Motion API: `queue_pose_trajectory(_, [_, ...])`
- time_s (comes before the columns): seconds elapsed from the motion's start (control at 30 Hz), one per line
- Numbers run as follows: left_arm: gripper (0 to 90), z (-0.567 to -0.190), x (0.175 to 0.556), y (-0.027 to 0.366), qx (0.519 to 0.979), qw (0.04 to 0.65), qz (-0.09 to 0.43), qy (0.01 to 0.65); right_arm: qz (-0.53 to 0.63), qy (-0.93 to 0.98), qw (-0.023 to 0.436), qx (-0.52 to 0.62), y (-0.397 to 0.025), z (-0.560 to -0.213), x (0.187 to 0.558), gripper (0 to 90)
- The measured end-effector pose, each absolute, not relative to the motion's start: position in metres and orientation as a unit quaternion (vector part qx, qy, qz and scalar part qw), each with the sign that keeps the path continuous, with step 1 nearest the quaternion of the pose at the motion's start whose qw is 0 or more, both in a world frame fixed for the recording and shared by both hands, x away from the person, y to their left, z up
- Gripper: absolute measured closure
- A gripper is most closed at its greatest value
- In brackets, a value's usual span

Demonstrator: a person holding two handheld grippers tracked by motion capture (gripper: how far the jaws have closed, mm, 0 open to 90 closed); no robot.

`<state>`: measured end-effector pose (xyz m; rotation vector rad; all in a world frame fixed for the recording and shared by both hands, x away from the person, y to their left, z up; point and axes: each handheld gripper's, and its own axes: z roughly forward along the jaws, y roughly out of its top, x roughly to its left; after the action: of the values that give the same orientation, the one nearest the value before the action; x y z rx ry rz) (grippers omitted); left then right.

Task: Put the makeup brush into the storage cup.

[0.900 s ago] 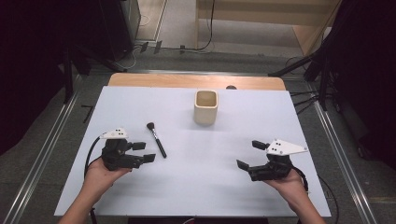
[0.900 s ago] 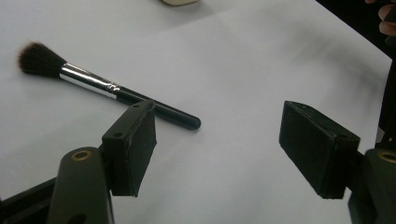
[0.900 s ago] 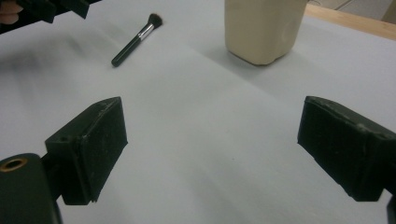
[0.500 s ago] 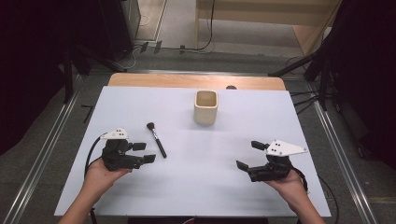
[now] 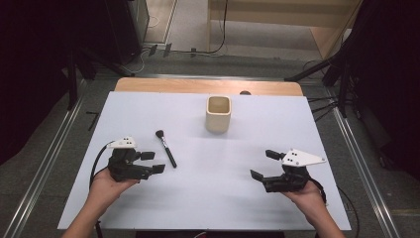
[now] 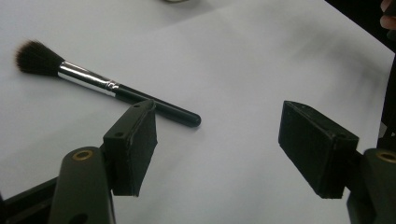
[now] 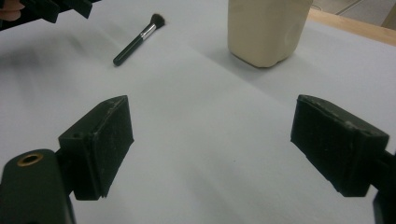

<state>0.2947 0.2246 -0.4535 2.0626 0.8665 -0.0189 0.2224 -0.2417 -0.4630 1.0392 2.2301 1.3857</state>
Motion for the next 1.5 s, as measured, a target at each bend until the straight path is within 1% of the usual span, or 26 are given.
queue_pose_trajectory(0.5, [28.7, -0.453, 0.294, 0.225, 0.829, 0.441, -0.004, 0.344, 0.49, 0.777, 0.156, 0.364, -0.242, -0.463, 0.222, 14.1])
queue_pose_trajectory(0.7, [28.7, -0.451, 0.292, 0.228, 0.823, 0.451, 0.003, 0.346, 0.492, 0.776, 0.153, 0.365, -0.243, -0.463, 0.222, 14.1])
queue_pose_trajectory(0.73, [28.7, -0.45, 0.291, 0.228, 0.822, 0.457, 0.013, 0.341, 0.494, 0.774, 0.151, 0.366, -0.243, -0.463, 0.222, 14.2])
queue_pose_trajectory(0.9, [28.4, -0.451, 0.291, 0.228, 0.821, 0.457, 0.018, 0.343, 0.494, 0.773, 0.153, 0.367, -0.244, -0.463, 0.222, 14.2])
queue_pose_trajectory(1.17, [27.6, -0.453, 0.292, 0.221, 0.823, 0.455, 0.036, 0.339, 0.5, 0.769, 0.156, 0.366, -0.242, -0.462, 0.222, 14.2])
queue_pose_trajectory(1.5, [27.3, -0.457, 0.296, 0.213, 0.82, 0.454, 0.033, 0.346, 0.506, 0.77, 0.155, 0.358, -0.239, -0.462, 0.222, 14.2])
